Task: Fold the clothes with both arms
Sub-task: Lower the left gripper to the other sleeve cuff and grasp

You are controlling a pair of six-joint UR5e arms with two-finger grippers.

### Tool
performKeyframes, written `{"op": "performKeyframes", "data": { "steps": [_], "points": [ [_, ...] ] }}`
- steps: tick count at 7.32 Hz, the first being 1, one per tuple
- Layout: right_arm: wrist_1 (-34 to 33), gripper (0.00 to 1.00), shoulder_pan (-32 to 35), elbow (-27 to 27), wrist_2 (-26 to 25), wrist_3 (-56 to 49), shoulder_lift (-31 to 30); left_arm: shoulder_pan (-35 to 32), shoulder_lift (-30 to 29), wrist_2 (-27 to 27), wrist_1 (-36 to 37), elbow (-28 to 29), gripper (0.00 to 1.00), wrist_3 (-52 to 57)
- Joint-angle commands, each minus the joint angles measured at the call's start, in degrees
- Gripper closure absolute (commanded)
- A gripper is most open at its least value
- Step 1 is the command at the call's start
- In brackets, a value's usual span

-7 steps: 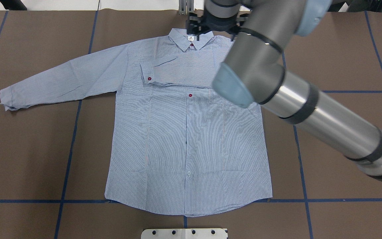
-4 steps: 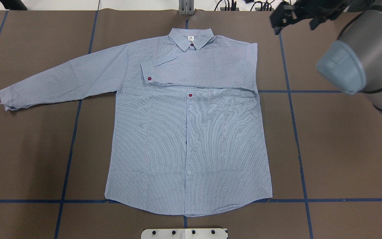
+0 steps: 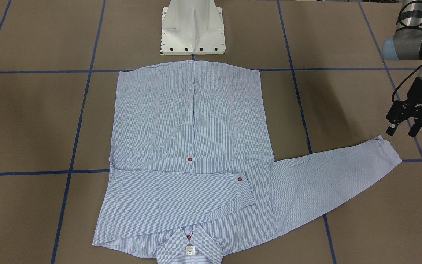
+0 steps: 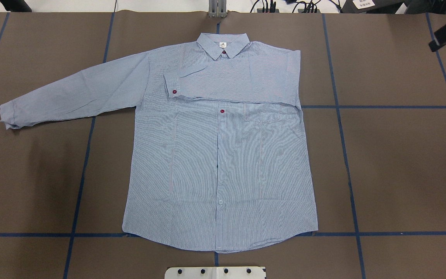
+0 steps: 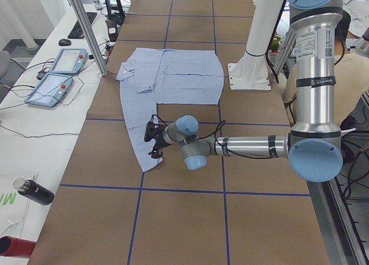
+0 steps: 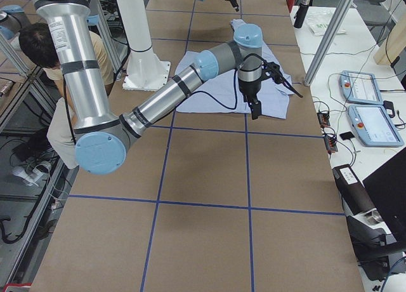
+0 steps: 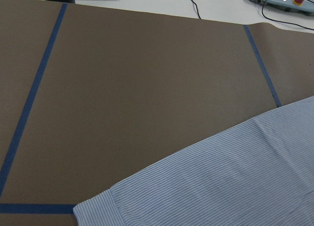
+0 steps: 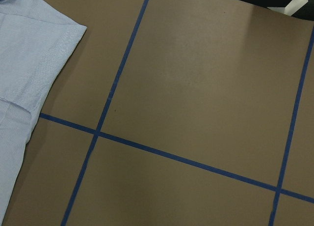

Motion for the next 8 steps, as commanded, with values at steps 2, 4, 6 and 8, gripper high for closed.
{"op": "performKeyframes", "data": {
  "steps": [2,4,6,8],
  "points": [
    [1.77,0.00,1.18,-0.02,1.58,-0.77,-2.19,4.80,-1.74,3.73,-5.89,7.29,0.25,-7.09],
    [1.77,0.00,1.18,-0.02,1.58,-0.68,-2.10,4.99,-1.74,3.73,-8.91,9.86,0.25,-7.71],
    [1.86,0.00,1.18,0.07,1.58,-0.60,-2.01,4.99,-1.12,3.73,-9.09,11.00,0.25,-7.62],
    [1.86,0.00,1.18,0.25,1.58,-0.59,-1.93,4.99,-1.12,3.82,-9.09,11.88,0.25,-7.62]
  ]
}}
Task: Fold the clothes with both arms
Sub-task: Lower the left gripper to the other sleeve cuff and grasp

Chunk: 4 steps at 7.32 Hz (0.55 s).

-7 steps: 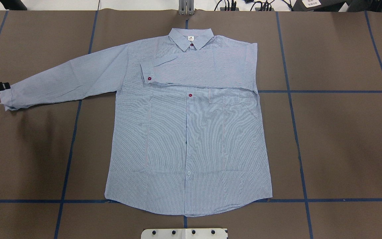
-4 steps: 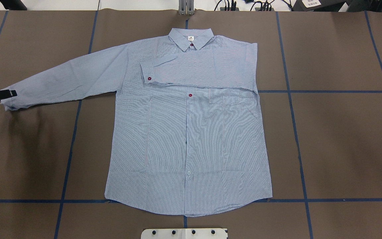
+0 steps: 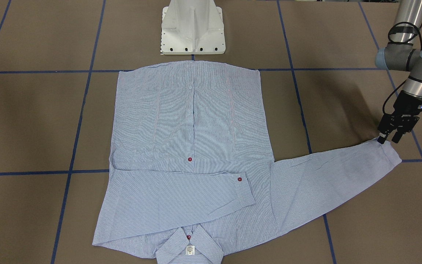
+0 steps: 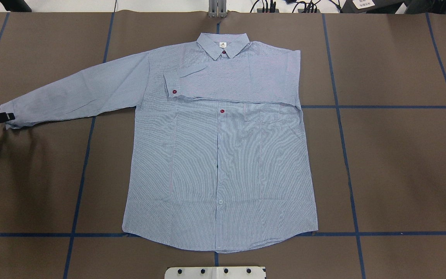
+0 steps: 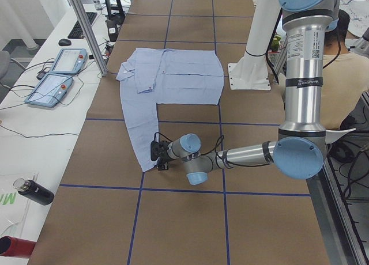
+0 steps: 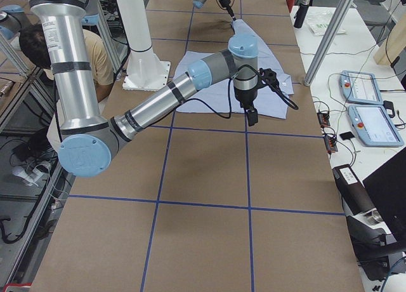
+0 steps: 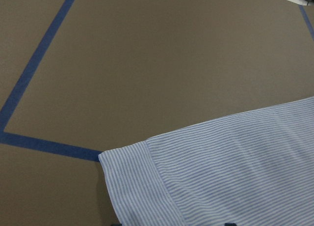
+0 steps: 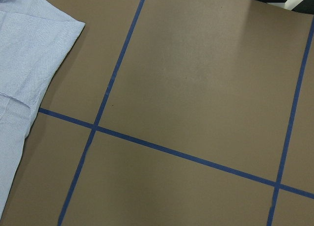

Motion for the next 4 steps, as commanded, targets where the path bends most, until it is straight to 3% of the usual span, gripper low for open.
{"op": "performKeyframes", "data": {
  "steps": [1,2,3,4],
  "points": [
    [0.00,0.00,0.00,0.06,0.00,-0.03,0.04,0.09,-0.04,0.03,-0.12,0.44,0.25,-0.04],
    [0.00,0.00,0.00,0.15,0.09,-0.03,-0.05,0.27,-0.13,0.03,-0.82,0.44,0.26,-0.04],
    [0.00,0.00,0.00,0.15,0.09,-0.03,-0.05,0.36,-0.22,0.20,-1.00,0.53,0.37,-0.04],
    [0.09,0.00,0.00,0.24,0.09,-0.03,-0.14,0.44,-0.22,0.99,-2.31,1.22,0.42,-0.12]
  ]
}}
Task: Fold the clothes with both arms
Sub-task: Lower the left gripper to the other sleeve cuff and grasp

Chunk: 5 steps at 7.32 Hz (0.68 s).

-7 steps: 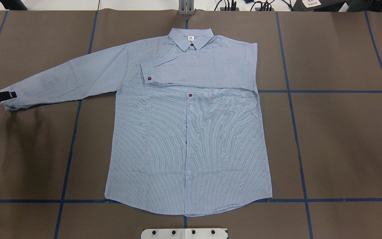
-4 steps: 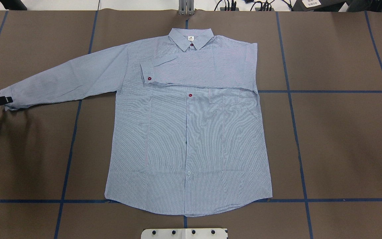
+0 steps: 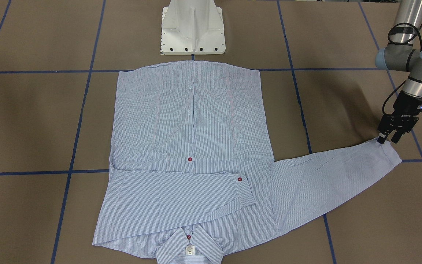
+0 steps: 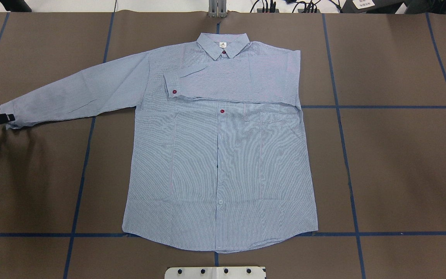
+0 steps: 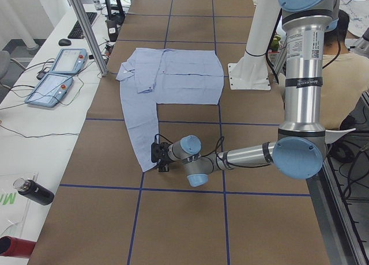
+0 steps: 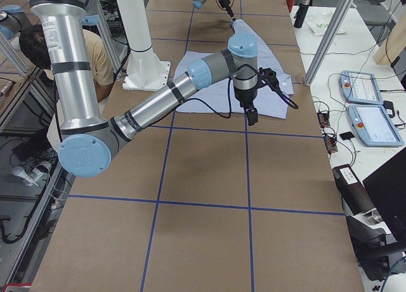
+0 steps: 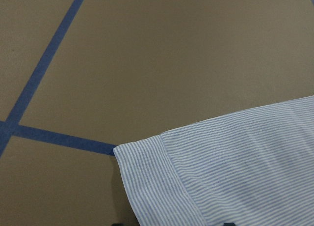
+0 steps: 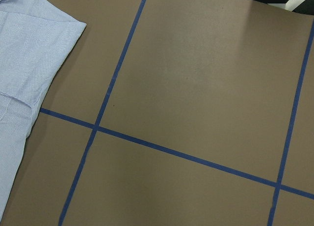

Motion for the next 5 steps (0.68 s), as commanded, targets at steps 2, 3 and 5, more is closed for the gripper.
{"op": "performKeyframes", "data": {
  "steps": [2,3,5],
  "points": [
    [0.07,0.00,0.00,0.08,0.01,-0.09,-0.08,0.47,-0.40,0.85,-2.66,1.81,0.47,-0.07],
    [-0.02,0.00,0.00,0.08,0.01,-0.09,-0.08,0.56,-0.49,0.85,-2.75,1.73,0.62,-0.07],
    [-0.02,0.00,0.00,0.25,0.01,0.00,-0.17,0.56,-0.49,0.85,-2.75,1.72,0.86,0.02]
  ]
}}
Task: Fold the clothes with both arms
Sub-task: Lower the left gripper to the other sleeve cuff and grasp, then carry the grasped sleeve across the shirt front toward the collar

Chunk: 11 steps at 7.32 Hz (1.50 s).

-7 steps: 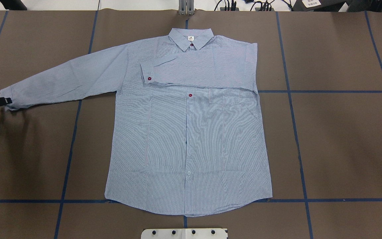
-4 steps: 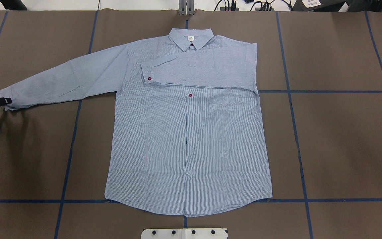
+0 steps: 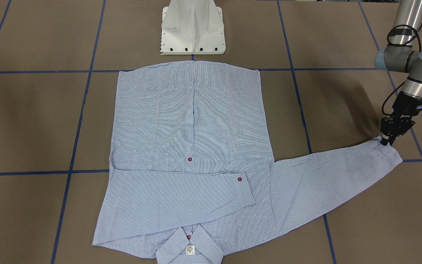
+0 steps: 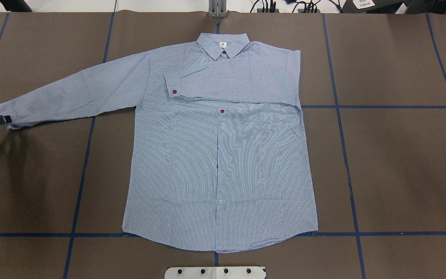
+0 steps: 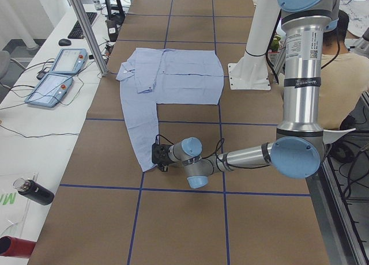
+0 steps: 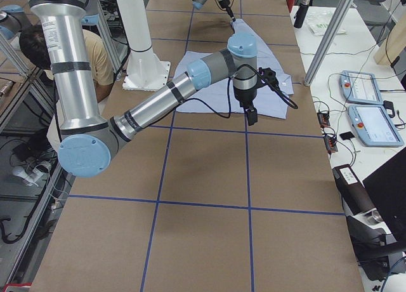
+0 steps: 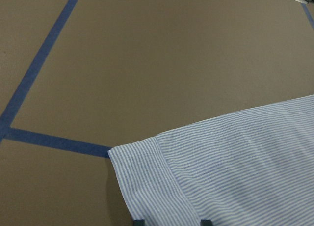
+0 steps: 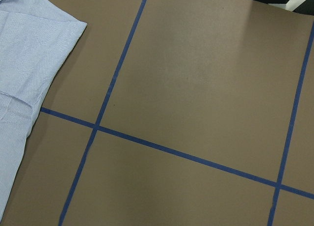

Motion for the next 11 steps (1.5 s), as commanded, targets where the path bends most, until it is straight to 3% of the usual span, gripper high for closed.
{"op": "performKeyframes", "data": {
  "steps": [1,3,5,7,9,11],
  "points": [
    [-0.01,0.00,0.00,0.06,0.00,0.07,-0.03,0.04,0.06,0.01,-0.66,-0.06,1.00,0.16],
    [-0.01,0.00,0.00,0.06,0.00,0.07,-0.03,-0.05,0.15,-0.87,-1.90,-1.63,1.00,0.33],
    [-0.01,0.00,0.00,-0.03,0.00,0.16,-0.03,-0.22,-1.24,-6.74,3.77,-6.54,1.00,0.60],
    [-0.01,0.00,0.00,-0.03,0.00,0.16,-0.03,-0.31,-7.64,-7.02,19.90,-14.08,1.00,0.60],
    [-0.01,0.00,0.00,-0.12,0.00,0.16,-0.29,-0.23,-15.10,-7.11,42.89,-25.93,1.00,0.60],
    [-0.01,0.00,0.00,-0.11,0.00,0.24,-0.38,3.08,-28.78,-6.94,66.55,-30.47,1.00,0.16]
  ]
}}
